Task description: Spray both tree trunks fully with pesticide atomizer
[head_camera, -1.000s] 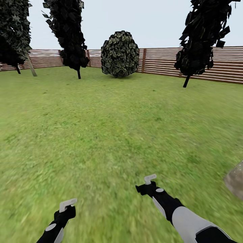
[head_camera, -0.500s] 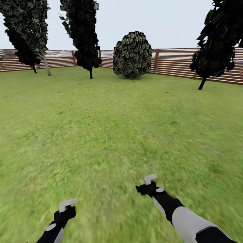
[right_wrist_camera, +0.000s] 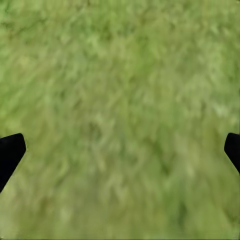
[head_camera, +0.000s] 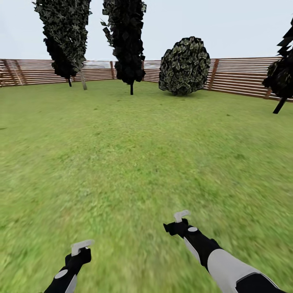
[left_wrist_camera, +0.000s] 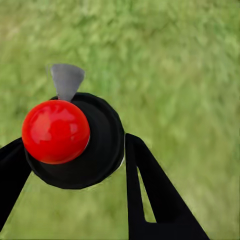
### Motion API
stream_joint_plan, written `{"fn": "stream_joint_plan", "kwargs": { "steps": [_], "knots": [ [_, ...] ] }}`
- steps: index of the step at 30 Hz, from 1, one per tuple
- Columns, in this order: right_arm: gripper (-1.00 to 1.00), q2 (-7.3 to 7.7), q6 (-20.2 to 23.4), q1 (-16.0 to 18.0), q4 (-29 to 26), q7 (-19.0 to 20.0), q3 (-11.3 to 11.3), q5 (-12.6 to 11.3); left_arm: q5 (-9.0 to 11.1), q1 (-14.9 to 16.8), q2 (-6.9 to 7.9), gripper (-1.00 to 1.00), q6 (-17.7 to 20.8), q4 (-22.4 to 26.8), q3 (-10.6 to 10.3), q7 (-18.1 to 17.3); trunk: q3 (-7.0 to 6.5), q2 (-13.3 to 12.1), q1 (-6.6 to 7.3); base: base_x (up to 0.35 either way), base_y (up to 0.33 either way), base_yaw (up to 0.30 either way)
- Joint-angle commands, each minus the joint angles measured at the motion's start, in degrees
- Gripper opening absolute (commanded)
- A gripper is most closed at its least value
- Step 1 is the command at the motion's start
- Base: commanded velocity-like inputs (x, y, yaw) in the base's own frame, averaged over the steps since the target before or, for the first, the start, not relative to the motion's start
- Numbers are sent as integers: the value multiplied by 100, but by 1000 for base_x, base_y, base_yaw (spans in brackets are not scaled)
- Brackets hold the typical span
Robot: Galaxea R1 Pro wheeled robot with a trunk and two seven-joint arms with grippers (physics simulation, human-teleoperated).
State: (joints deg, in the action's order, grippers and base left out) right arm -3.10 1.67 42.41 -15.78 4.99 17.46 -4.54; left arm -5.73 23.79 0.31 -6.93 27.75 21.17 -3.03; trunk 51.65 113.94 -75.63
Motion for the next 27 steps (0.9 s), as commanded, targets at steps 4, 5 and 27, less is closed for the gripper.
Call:
{"fn": "stream_joint_plan", "kwargs": {
  "steps": [4, 5, 27],
  "knots": [
    [100, 3, 18, 4, -4, 3, 30, -47, -59, 6, -5, -100, -19, -7, 45, -31, 4, 2, -1, 203, 279, 279],
    [100, 3, 18, 4, -4, 3, 30, -47, -59, 7, -5, -100, -19, -3, 45, -31, 4, 2, -1, 204, 278, 279],
    [100, 3, 18, 2, -4, 3, 30, -47, -59, 7, -5, -100, -25, -4, 47, -31, 4, 2, -1, 204, 278, 278]
  ]
}}
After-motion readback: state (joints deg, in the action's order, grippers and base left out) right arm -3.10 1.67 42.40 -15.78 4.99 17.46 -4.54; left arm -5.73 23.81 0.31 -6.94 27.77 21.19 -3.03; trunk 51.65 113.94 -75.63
